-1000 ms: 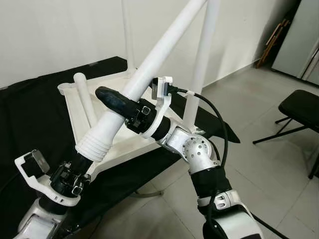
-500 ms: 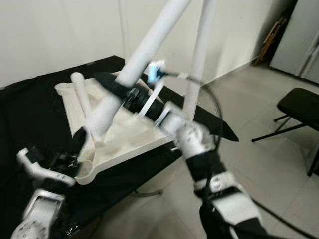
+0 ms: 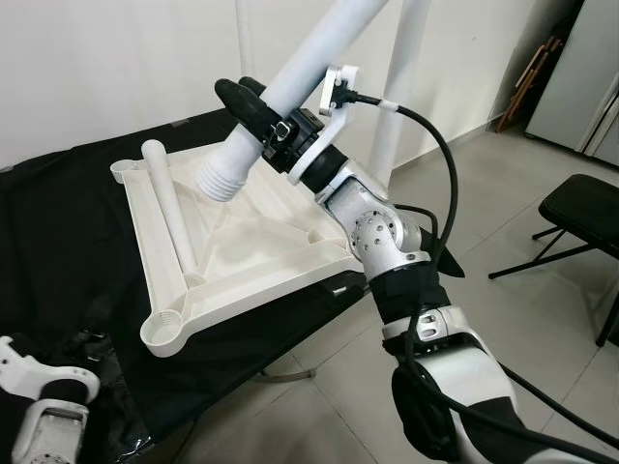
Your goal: Building children table
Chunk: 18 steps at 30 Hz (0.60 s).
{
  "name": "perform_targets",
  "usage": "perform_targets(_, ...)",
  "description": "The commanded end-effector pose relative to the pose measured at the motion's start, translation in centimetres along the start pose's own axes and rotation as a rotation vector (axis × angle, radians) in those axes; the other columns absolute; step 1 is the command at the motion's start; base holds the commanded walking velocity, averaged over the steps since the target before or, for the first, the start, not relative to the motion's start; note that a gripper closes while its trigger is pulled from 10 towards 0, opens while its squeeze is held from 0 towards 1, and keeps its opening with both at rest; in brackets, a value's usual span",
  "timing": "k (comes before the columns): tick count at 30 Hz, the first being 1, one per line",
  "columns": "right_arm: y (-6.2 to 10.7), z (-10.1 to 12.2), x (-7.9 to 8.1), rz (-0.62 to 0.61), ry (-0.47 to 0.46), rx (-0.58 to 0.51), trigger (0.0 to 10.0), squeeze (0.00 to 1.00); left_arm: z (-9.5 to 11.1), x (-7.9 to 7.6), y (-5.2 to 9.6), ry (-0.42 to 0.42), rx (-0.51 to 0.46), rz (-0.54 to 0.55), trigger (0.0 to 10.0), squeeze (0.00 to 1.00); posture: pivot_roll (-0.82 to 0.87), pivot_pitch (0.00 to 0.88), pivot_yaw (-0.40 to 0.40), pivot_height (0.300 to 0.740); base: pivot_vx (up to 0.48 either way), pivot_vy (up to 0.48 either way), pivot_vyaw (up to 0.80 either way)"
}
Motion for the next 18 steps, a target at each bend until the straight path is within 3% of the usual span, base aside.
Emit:
perform_targets(1,0.3,-1.2,0.0,-0.01,0.085,0.043,10.0,0.0,1.3,0.6,-0.3,-0.078,-0.038,0.048,10.0,0.0,0.04,0.094,-0.008,0.74,0.0,0.0,0.0)
perform_targets(2,0.3,-1.2,0.0,-0.01,0.085,0.043,10.0,0.0,1.3,0.6,-0.3,-0.078,-0.038,0.048,10.0,0.0,0.04,0.094,-0.008,0.74,0.0,0.0,0.0)
perform_targets(4,1.2,-3.1,-0.7,-0.04,0.165,0.111,10.0,0.0,2.5,0.5,-0.8,-0.185,-0.071,0.073,10.0,0.0,0.03,0.097,-0.006,0.74,0.0,0.0,0.0)
perform_targets(6,1.5,-3.7,-0.9,-0.044,0.18,0.129,10.0,0.0,2.9,0.4,-0.9,-0.22,-0.082,0.079,10.0,0.0,0.03,0.097,-0.005,0.74,0.0,0.0,0.0)
perform_targets(7,2.0,-4.4,-1.3,-0.06,0.193,0.151,10.0,0.0,3.3,0.4,-1.0,-0.286,-0.093,0.094,10.0,0.0,0.03,0.098,-0.003,0.74,0.0,0.0,0.0)
perform_targets(8,2.6,-5.1,-1.6,-0.065,0.226,0.185,10.0,0.0,3.7,0.2,-1.1,-0.354,-0.103,0.099,10.0,0.0,0.03,0.099,-0.002,0.74,0.0,0.0,0.8)
perform_targets(9,2.6,-5.1,-1.6,-0.065,0.226,0.185,10.0,0.0,3.7,0.2,-1.1,-0.354,-0.103,0.099,10.0,0.0,0.03,0.099,-0.002,0.74,0.0,0.0,0.8)
perform_targets(12,4.0,-6.6,-2.0,-0.071,0.278,0.238,10.0,0.0,4.4,-0.8,-1.2,-0.502,-0.139,0.098,10.0,0.0,0.03,0.101,0.001,0.74,0.0,0.0,0.8)
perform_targets(18,5.0,-7.5,-2.1,-0.071,0.318,0.268,10.0,0.0,4.5,-1.9,-1.2,-0.599,-0.153,0.079,10.0,0.0,0.02,0.102,0.001,0.74,0.0,0.0,0.8)
Point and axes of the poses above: a point about 5 cm out from each wrist's last joint towards the gripper, its own y axis pointing back from the gripper into the wrist, its own z axis along the axis of the wrist's last joint, x = y × z, the point moved 6 cm from there along -y, pointing out of the wrist towards the gripper, and after that the axes turned 14 degrees about -y, right-handed, at the moved point
